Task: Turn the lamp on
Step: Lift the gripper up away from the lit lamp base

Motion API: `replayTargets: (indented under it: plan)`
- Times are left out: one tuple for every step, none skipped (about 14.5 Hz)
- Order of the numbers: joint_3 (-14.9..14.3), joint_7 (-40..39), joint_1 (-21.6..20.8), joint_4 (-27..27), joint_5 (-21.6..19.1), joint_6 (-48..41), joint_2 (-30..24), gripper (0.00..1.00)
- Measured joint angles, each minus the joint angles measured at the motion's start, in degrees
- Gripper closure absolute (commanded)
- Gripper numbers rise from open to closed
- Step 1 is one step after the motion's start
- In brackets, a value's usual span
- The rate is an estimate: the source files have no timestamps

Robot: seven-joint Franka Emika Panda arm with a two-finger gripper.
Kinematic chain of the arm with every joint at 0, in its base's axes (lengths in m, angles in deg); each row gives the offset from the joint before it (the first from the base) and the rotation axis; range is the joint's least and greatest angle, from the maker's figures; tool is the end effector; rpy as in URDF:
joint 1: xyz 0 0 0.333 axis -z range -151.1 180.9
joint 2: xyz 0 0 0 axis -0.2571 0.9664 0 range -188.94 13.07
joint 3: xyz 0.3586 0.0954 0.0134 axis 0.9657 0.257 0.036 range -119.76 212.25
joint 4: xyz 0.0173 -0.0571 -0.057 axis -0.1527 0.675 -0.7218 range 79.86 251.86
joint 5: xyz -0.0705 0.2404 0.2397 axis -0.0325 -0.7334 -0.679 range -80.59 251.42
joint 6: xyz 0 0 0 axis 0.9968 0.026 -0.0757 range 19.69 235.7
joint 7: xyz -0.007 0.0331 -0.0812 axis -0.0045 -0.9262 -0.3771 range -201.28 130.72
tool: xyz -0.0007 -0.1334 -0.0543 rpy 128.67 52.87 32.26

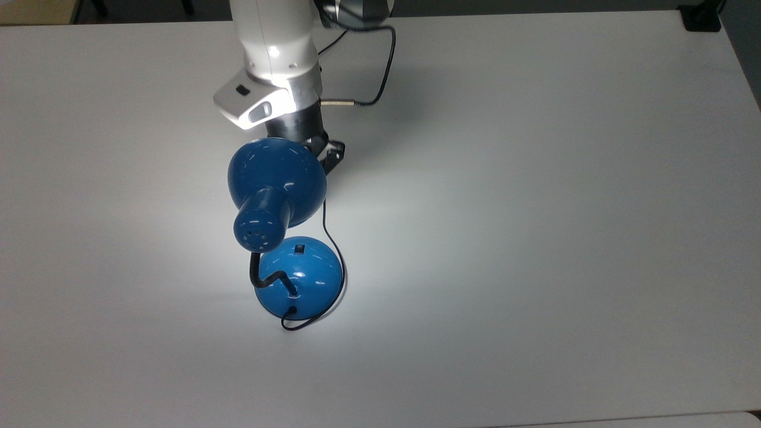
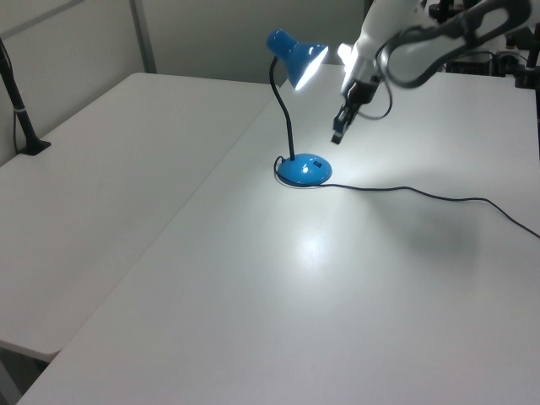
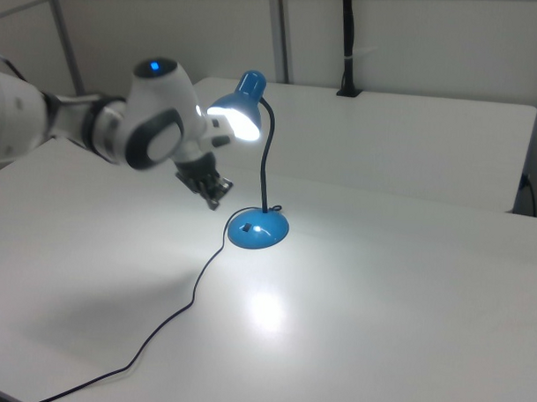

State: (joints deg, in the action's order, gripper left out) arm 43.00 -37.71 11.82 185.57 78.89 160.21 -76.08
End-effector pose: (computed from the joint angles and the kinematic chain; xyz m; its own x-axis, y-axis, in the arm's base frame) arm 0.6152 0.0035 0.4637 0.9503 -0.0421 0.3086 -0.0207 -0.9972 -0.0722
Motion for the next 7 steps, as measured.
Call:
replayTargets:
  plan:
    - [-0.04,1.57,0.02,0.22,0.01,-7.69,-4.18,1.0]
    - [-0.09,2.19,0.03,-0.01,0.01,-13.08,-6.65,0.91]
    - [-0.18,2.7,0.03,-0.65,0.03,-19.1,-8.78,0.71]
    - [-0.25,2.95,0.04,-2.12,0.46,-25.88,-10.55,0.01]
    - [-0.31,2.97,0.04,-4.61,1.54,-33.22,-11.77,0.0]
    - [-0.37,2.97,0.04,-6.47,2.62,-37.36,-12.11,0.0]
    - [-0.45,2.96,0.04,-8.25,3.83,-40.24,-12.17,0.0]
